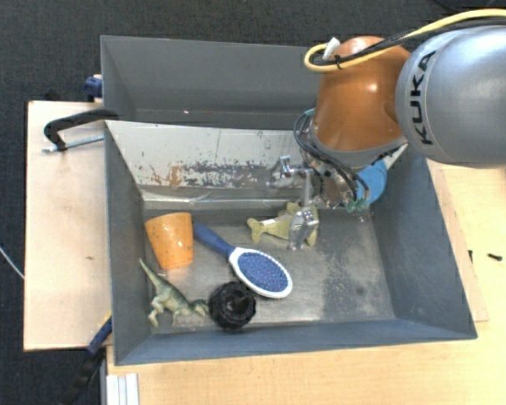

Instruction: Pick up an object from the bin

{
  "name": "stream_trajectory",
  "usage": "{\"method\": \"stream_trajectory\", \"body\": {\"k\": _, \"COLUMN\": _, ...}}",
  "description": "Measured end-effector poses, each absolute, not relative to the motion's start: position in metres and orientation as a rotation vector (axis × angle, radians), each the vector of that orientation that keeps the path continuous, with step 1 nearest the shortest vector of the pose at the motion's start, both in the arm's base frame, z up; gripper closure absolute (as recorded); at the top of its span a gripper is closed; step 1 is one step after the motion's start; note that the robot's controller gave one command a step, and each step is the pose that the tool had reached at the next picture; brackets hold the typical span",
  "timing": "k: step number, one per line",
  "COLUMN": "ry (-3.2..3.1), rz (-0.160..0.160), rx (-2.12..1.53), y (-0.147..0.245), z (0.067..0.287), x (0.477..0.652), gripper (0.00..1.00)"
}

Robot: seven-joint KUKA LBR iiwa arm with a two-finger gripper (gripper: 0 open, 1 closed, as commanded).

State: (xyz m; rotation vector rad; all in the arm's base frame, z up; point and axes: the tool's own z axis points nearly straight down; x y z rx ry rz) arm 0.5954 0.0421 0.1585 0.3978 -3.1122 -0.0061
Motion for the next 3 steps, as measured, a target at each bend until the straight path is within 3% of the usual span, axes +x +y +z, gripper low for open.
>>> {"method": "stream_trajectory", "body": {"k": 1, "ry": -3.144, "rz": -0.003, "rx": 0.145, "y": 0.019, "z": 0.072, "x": 0.603, "gripper": 0.00}}
{"method": "stream_trajectory", "body": {"k": 2, "ry": -3.151, "rz": -0.003, "rx": 0.149, "y": 0.020, "z": 0.075, "x": 0.605, "gripper": 1.00}}
{"method": "stream_trajectory", "body": {"k": 3, "ry": -3.133, "rz": 0.001, "rx": 0.398, "y": 0.015, "z": 0.218, "x": 0.603, "gripper": 1.00}}
